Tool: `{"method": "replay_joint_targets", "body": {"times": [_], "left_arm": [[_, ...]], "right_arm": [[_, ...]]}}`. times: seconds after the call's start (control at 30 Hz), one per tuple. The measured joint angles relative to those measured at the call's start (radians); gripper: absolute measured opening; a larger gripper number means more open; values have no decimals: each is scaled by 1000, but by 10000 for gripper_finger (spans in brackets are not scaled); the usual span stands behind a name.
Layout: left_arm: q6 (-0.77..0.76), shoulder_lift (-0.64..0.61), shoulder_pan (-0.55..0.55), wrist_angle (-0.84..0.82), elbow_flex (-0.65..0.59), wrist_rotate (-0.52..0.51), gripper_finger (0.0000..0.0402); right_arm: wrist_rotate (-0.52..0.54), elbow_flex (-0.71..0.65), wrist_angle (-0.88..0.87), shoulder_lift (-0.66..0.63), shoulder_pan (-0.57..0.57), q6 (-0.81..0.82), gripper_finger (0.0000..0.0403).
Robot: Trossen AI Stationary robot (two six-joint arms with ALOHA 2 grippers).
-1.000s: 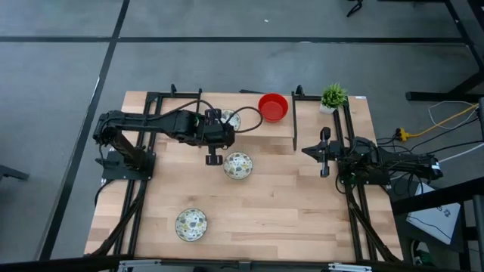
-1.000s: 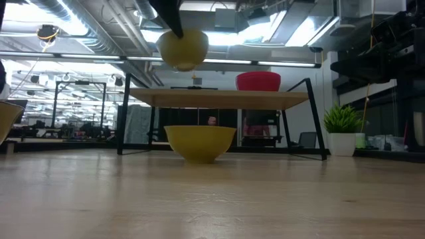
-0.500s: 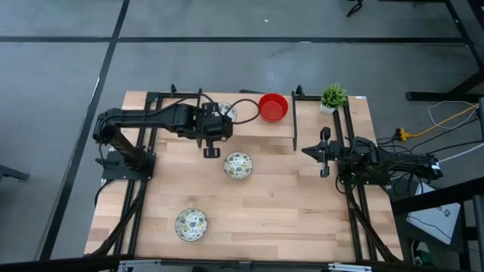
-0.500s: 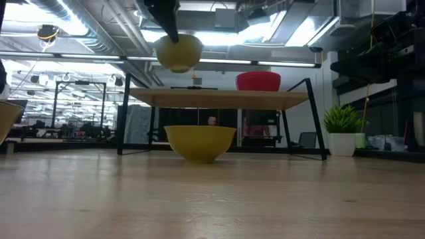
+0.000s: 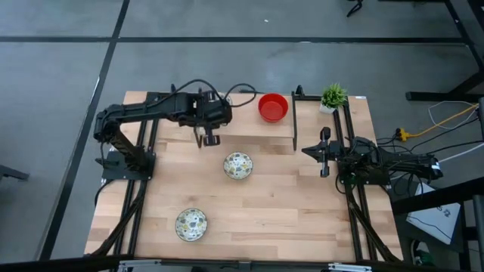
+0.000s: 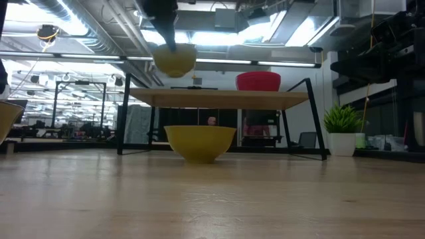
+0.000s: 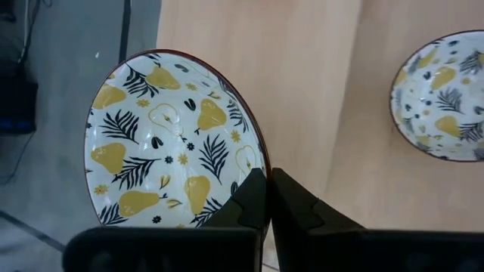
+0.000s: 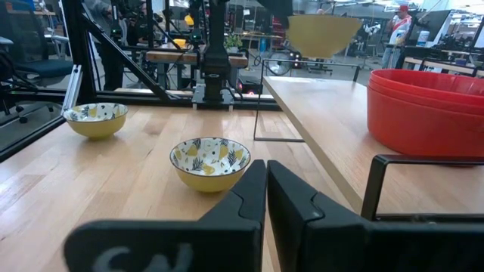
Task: Pick & Place Mini bowls
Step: Put the middle white patterned bowl on the shelf
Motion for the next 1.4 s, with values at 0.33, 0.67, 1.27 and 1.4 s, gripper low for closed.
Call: {"method": "replay_joint_targets", "body": {"times": [0.33, 0.67, 1.27, 1.4], "left_arm": [[24, 7, 51, 58, -36, 51, 3], [32, 50, 50, 76, -43, 45, 3], [26, 107, 50, 92, -44, 60, 4], [26, 110, 50, 92, -44, 73, 17]], "right_arm": [[0, 0, 0, 0, 0, 0, 17], [0, 0, 0, 0, 0, 0, 17], [0, 0, 0, 0, 0, 0, 17], [0, 0, 0, 0, 0, 0, 17]]}}
